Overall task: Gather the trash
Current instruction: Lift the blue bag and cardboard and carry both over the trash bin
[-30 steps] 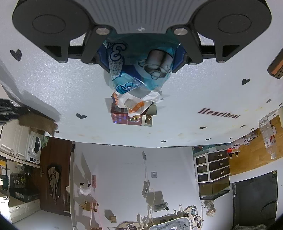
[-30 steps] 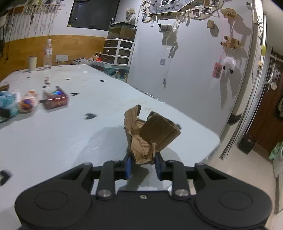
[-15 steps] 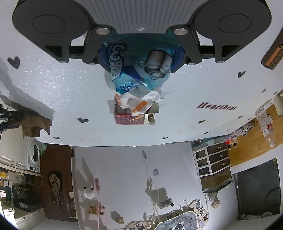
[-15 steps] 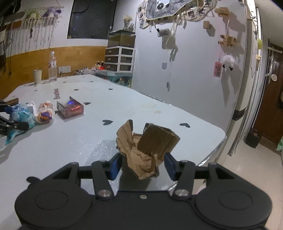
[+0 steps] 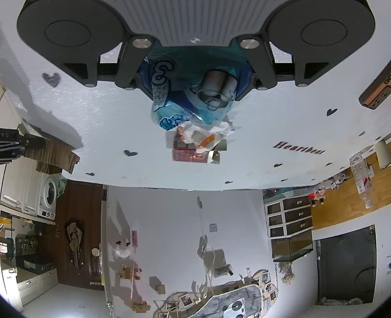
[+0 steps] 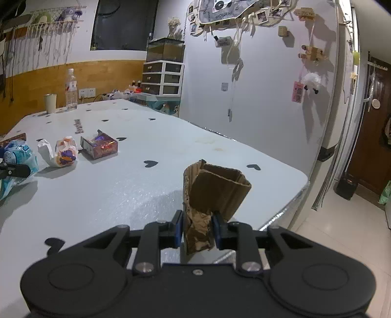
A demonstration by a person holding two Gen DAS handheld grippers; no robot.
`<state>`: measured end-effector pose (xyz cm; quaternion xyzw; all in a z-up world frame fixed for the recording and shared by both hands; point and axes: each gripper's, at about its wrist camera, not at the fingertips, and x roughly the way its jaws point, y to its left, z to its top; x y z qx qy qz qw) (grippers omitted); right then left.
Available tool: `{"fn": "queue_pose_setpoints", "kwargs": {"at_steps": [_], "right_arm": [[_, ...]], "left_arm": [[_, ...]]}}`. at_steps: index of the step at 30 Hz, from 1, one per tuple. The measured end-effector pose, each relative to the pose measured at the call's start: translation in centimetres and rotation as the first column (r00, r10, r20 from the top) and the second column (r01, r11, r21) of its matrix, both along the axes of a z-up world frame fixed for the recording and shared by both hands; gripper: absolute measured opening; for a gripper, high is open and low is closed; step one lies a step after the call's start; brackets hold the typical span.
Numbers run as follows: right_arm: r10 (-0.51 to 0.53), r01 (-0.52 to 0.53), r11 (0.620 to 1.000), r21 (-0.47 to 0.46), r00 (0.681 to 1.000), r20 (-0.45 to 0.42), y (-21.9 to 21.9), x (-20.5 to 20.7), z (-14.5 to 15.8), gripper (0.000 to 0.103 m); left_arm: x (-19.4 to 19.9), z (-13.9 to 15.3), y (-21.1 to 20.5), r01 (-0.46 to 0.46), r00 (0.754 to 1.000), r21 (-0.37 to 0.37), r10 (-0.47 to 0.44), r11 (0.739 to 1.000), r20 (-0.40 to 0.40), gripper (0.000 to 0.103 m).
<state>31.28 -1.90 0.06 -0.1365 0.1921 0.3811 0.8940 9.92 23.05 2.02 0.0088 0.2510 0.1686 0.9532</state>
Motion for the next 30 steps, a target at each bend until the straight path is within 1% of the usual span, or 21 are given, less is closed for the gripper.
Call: {"fn": "queue_pose_setpoints", "kwargs": {"at_steps": [6,11,16,22,30], "right_arm": [[-0.006,0.005,0.999,0.033,1.0,0.02,-2.3,-2.0,1.0,0.025],[-0.018,0.016,0.998,0.057,0.999,0.043,-4.6,-4.0,2.2,0.025],[-0.052,0.048,0.996,0.076,0.997,0.061,-7.7,-5.5,3.1,0.025],[-0.097,0.091,0.992,0.089,0.993,0.071,-11.5,-6.8,3.6,0.025],[-0.172,0.163,0.98,0.115,0.983,0.069,-16.8,-7.9,3.7,0.025]], "left_arm": [[-0.7,1.5,-2.7,0.034,0.999,0.004,-0.034,0.999,0.039,0.065],[-0.6,2.8,-6.0,0.084,0.995,0.016,-0.084,0.996,0.06,0.065],[-0.1,3.7,-9.6,0.131,0.988,0.028,-0.133,0.991,0.082,0.065],[1.0,4.0,-14.1,0.194,0.976,0.037,-0.196,0.98,0.091,0.066],[2.9,3.3,-19.7,0.28,0.956,0.037,-0.282,0.959,0.082,0.066]]}}
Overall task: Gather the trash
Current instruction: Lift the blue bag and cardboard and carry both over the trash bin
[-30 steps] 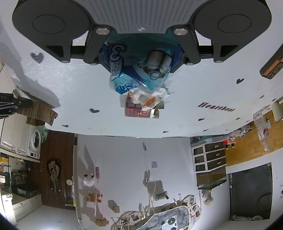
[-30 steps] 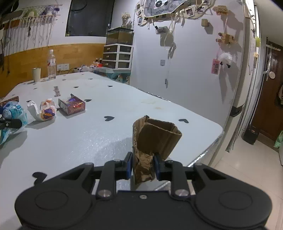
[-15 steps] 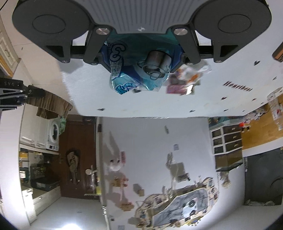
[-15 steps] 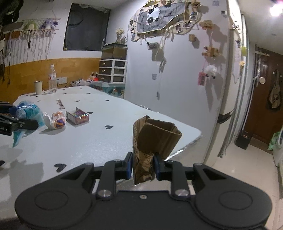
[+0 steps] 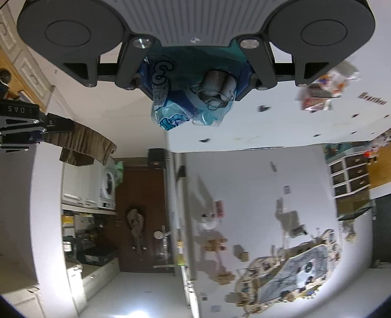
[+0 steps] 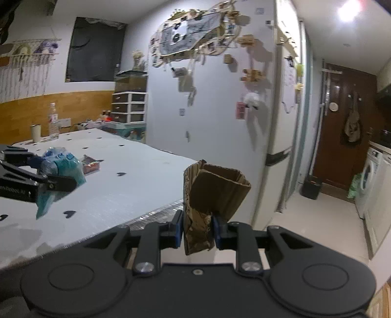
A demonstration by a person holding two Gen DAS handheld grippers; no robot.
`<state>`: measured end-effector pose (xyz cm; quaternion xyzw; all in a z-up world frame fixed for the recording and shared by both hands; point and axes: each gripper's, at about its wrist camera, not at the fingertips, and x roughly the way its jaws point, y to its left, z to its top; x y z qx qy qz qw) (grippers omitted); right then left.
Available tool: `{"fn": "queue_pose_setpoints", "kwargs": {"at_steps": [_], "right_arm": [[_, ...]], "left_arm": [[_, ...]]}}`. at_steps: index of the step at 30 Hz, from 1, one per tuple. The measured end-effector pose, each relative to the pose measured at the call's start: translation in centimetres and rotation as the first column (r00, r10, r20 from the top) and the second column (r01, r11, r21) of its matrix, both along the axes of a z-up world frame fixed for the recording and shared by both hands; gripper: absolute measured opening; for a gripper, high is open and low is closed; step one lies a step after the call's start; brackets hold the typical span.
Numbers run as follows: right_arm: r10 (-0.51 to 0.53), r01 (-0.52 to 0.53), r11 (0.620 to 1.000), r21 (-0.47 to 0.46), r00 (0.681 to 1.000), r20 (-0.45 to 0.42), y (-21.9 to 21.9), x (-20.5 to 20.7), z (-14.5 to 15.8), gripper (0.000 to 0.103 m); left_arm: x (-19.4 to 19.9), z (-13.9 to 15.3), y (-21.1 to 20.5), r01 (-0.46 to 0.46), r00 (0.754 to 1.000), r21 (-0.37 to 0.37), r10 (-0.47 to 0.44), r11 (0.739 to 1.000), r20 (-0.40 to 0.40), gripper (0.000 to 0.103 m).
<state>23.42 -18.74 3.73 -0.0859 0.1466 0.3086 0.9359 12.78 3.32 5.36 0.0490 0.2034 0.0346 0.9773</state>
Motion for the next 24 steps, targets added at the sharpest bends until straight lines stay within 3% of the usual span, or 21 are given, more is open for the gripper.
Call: {"fn": "queue_pose_setpoints", "kwargs": {"at_steps": [14,20,24], "right_arm": [[-0.129,0.129,0.992,0.0,0.991,-0.04,-7.2,0.6,-2.2,0.025],[-0.198,0.196,0.98,-0.035,0.976,-0.091,-9.8,2.3,-5.1,0.025],[-0.235,0.227,0.971,-0.07,0.961,-0.144,-11.2,3.9,-8.0,0.025]], "left_arm": [[5.6,-2.6,-8.4,0.146,0.988,-0.045,-0.148,0.988,-0.048,0.066],[9.0,-4.9,-12.1,0.214,0.971,-0.054,-0.218,0.975,-0.099,0.066],[11.7,-7.0,-13.4,0.236,0.958,-0.115,-0.251,0.965,-0.14,0.066]]}}
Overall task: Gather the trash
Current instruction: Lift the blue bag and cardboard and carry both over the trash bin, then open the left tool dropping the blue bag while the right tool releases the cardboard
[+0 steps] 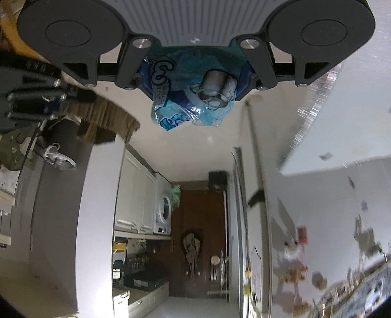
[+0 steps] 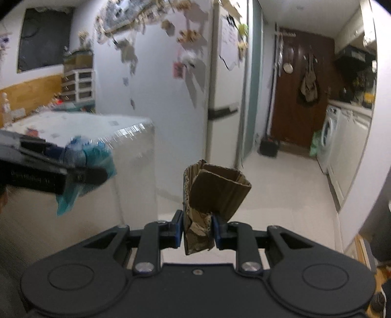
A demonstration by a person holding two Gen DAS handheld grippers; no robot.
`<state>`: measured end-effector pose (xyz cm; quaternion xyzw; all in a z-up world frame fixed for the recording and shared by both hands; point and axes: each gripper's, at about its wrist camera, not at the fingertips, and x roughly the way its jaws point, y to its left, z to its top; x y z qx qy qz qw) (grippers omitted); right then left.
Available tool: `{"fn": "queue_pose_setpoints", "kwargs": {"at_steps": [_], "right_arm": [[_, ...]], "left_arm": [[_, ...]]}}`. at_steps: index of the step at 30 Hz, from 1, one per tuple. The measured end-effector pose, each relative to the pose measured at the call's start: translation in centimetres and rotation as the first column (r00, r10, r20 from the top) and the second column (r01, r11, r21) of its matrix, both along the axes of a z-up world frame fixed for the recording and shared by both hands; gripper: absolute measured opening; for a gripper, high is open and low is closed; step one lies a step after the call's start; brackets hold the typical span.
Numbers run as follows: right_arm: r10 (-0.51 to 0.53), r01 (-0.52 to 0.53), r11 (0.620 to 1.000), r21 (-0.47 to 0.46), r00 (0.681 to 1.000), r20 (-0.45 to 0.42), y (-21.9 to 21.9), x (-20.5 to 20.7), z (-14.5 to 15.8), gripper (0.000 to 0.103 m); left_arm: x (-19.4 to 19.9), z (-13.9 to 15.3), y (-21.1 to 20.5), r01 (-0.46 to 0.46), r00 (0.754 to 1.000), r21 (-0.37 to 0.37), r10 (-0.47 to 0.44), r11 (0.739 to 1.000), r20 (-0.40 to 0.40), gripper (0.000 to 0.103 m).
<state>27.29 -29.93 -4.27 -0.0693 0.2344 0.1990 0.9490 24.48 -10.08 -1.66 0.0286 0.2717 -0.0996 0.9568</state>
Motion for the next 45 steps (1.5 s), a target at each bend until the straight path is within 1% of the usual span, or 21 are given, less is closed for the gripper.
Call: {"fn": "queue_pose_setpoints", "kwargs": {"at_steps": [2,6,10,14,16,18,20,24,30,35,37,41,44,45], "right_arm": [[-0.017,0.016,1.0,-0.015,0.999,-0.045,-0.6,1.0,-1.5,0.025],[-0.036,0.032,0.999,-0.035,0.988,-0.147,-1.3,2.9,-4.5,0.025],[-0.049,0.035,0.998,-0.056,0.962,-0.268,-1.4,5.1,-8.0,0.026],[-0.058,0.035,0.997,-0.067,0.927,-0.371,-1.0,7.2,-11.2,0.026],[-0.063,0.032,0.996,-0.082,0.907,-0.416,-0.7,8.2,-12.8,0.026],[-0.064,0.024,0.995,-0.094,0.888,-0.456,-0.2,9.1,-14.2,0.026],[-0.069,0.019,0.995,-0.103,0.862,-0.502,0.1,10.0,-15.8,0.026],[-0.061,-0.008,0.993,-0.116,0.818,-0.572,0.9,11.2,-18.6,0.026],[-0.055,-0.037,0.991,-0.13,0.769,-0.636,2.2,13.3,-22.1,0.027],[-0.083,-0.046,0.984,-0.171,0.734,-0.674,2.3,14.6,-25.0,0.03],[-0.095,-0.041,0.983,-0.182,0.728,-0.679,2.5,15.6,-25.8,0.03],[-0.105,-0.043,0.98,-0.193,0.718,-0.688,2.7,16.4,-27.0,0.031],[-0.099,-0.038,0.982,-0.184,0.726,-0.68,3.0,16.4,-27.3,0.032],[-0.093,-0.034,0.985,-0.171,0.729,-0.678,3.1,16.5,-27.3,0.033]], "left_arm": [[1.5,-1.5,-0.6,0.002,0.999,-0.006,-0.002,1.0,-0.032,0.066],[4.3,-4.8,-1.2,0.0,0.994,0.012,0.001,1.0,-0.108,0.066],[6.9,-8.7,-1.2,0.002,0.975,0.006,0.0,1.0,-0.223,0.066],[9.4,-12.0,-0.6,-0.006,0.939,-0.026,-0.003,1.0,-0.345,0.066],[10.5,-13.8,-0.5,-0.006,0.915,-0.037,-0.009,0.999,-0.403,0.066],[11.2,-15.3,-0.4,-0.007,0.894,-0.039,-0.012,0.999,-0.448,0.066],[12.1,-17.0,-0.3,-0.011,0.868,-0.043,-0.012,0.999,-0.497,0.066],[13.3,-20.0,-0.3,-0.015,0.82,-0.029,-0.004,0.999,-0.573,0.066],[14.7,-24.0,-0.2,-0.045,0.748,-0.03,0.014,0.999,-0.664,0.066],[15.5,-26.1,0.0,-0.073,0.711,-0.019,0.038,0.997,-0.702,0.067],[15.9,-26.9,0.1,-0.079,0.697,-0.007,0.05,0.997,-0.715,0.067],[16.2,-27.9,0.2,-0.086,0.68,0.007,0.064,0.996,-0.731,0.067],[16.3,-28.5,0.1,-0.085,0.667,0.009,0.064,0.996,-0.742,0.068],[16.4,-28.6,0.1,-0.083,0.664,0.009,0.062,0.997,-0.745,0.068]]}}
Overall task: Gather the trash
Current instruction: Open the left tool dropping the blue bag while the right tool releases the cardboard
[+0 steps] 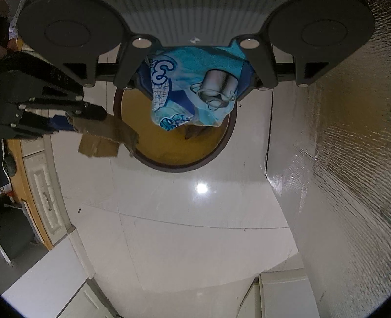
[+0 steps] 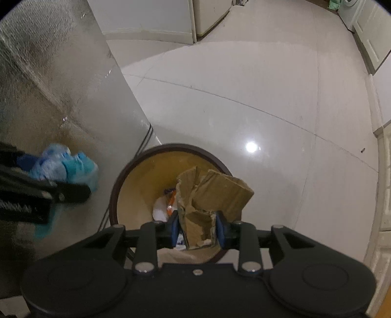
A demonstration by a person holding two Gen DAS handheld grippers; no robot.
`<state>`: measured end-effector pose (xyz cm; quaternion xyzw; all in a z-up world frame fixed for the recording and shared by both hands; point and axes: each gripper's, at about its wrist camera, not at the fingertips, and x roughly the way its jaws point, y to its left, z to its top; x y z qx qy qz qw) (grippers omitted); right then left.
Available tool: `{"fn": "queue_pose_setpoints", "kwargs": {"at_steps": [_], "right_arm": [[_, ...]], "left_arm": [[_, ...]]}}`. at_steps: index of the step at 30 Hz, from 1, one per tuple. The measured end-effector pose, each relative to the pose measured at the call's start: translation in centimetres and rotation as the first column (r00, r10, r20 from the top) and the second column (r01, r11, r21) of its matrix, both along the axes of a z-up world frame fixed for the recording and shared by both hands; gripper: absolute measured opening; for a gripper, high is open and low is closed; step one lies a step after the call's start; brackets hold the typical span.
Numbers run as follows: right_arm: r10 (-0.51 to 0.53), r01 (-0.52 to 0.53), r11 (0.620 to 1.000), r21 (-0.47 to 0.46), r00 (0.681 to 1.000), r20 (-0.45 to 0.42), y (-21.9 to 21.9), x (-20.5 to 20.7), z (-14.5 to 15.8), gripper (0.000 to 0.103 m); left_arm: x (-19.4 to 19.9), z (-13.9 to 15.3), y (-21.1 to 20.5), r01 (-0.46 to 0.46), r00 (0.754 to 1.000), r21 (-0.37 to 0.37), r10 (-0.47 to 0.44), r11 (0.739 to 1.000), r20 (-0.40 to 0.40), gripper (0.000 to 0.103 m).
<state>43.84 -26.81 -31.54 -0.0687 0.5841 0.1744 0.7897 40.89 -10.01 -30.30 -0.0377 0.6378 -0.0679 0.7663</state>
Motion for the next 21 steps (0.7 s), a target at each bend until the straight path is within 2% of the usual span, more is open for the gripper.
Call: {"fn": "queue_pose_setpoints", "kwargs": {"at_steps": [2,3,10,15,17,19,21], "right_arm": [[-0.009,0.009,1.0,0.014,1.0,0.016,0.0,0.0,0.0,0.038],[-0.015,0.015,1.0,0.014,1.0,0.027,0.1,0.0,0.0,0.046],[-0.002,0.002,1.0,0.004,1.0,0.024,0.2,0.0,-0.4,0.058],[0.019,-0.019,1.0,-0.02,0.999,-0.033,-0.1,-0.3,-1.0,0.067],[0.043,-0.045,0.998,-0.036,0.998,-0.053,-0.1,-0.6,-1.3,0.068],[0.06,-0.063,0.997,-0.039,0.996,-0.07,-0.1,-0.9,-1.5,0.07],[0.075,-0.078,0.996,-0.035,0.994,-0.085,-0.2,-1.3,-1.8,0.073]], "left_arm": [[0.1,-0.2,-0.1,0.003,1.0,-0.001,-0.003,1.0,-0.006,0.068],[0.1,-0.3,-0.2,0.005,1.0,-0.002,-0.005,1.0,-0.007,0.068],[0.5,-1.1,-0.1,0.013,1.0,-0.001,-0.013,1.0,-0.019,0.068],[0.7,-1.2,-0.2,0.009,1.0,-0.042,-0.01,0.999,-0.009,0.069],[0.8,-1.2,-0.3,0.009,1.0,-0.065,-0.01,0.998,-0.005,0.075],[0.7,-1.3,-0.6,0.019,1.0,-0.075,-0.019,0.997,0.0,0.089],[0.6,-1.5,-0.8,0.029,1.0,-0.062,-0.029,0.998,0.002,0.093]]}}
